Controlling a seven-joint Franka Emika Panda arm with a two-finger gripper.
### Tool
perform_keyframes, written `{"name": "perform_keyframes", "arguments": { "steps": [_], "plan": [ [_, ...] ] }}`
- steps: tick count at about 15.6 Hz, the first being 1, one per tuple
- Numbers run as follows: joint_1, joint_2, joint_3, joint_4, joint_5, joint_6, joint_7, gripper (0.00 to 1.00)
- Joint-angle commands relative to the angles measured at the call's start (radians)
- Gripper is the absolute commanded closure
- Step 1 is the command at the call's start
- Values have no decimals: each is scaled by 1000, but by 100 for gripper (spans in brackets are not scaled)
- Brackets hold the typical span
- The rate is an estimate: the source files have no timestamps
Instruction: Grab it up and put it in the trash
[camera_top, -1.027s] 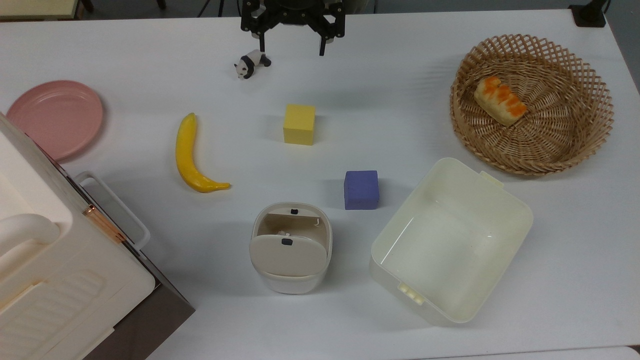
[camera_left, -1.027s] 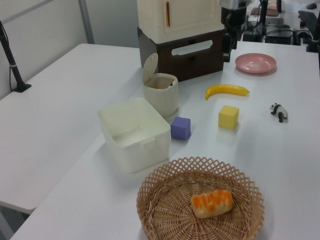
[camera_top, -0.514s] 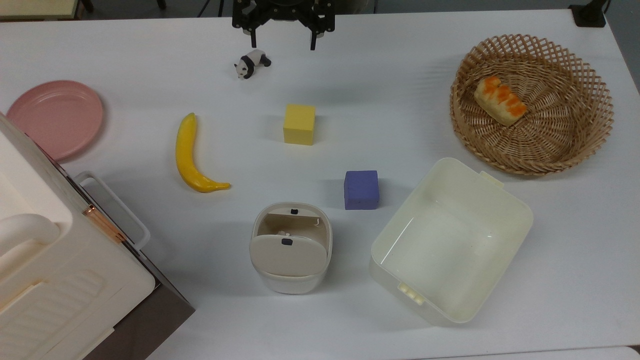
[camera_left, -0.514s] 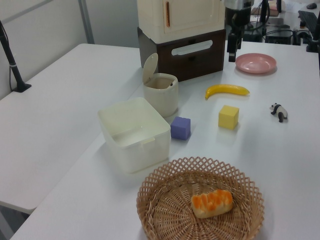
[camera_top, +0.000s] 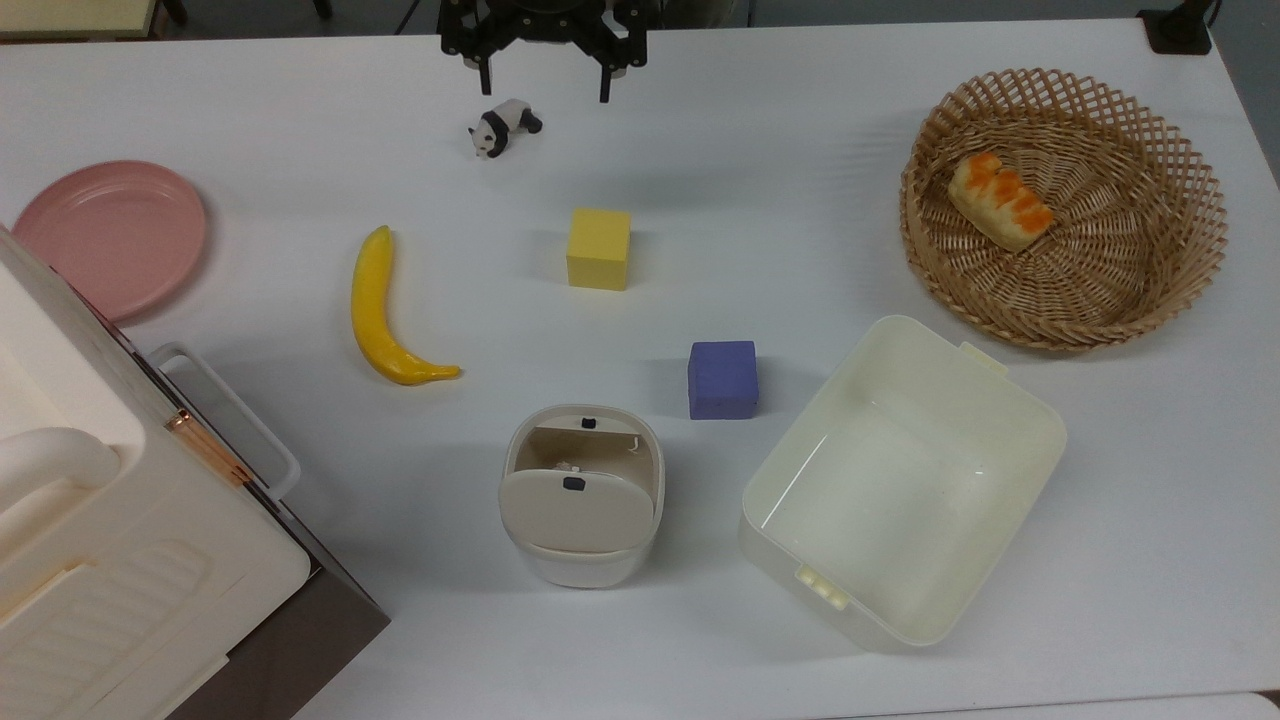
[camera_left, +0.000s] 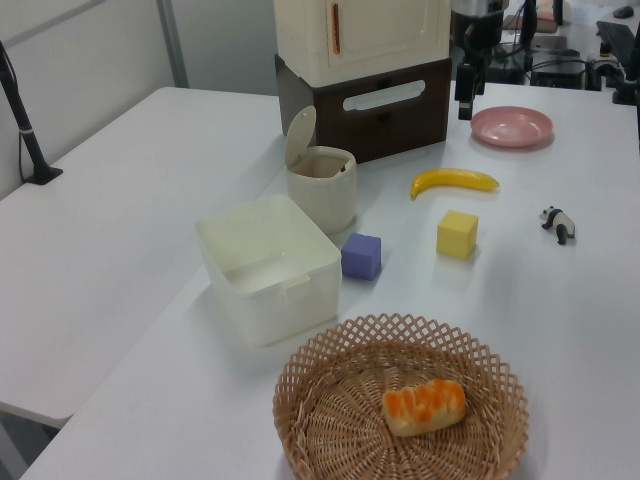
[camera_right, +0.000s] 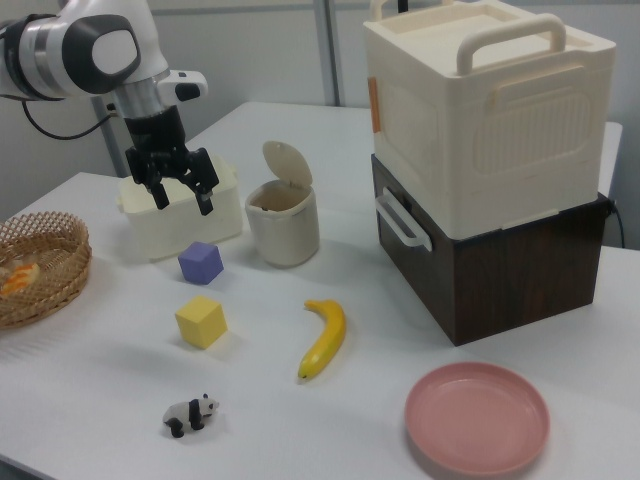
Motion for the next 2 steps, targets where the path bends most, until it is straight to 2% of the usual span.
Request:
{"name": "perform_keyframes", "arguments": {
  "steps": [1, 2],
  "plan": [
    [-13, -17, 14, -24, 21, -15, -15, 0],
    [-12, -17, 14, -24, 21, -15, -15, 0]
  ]
}}
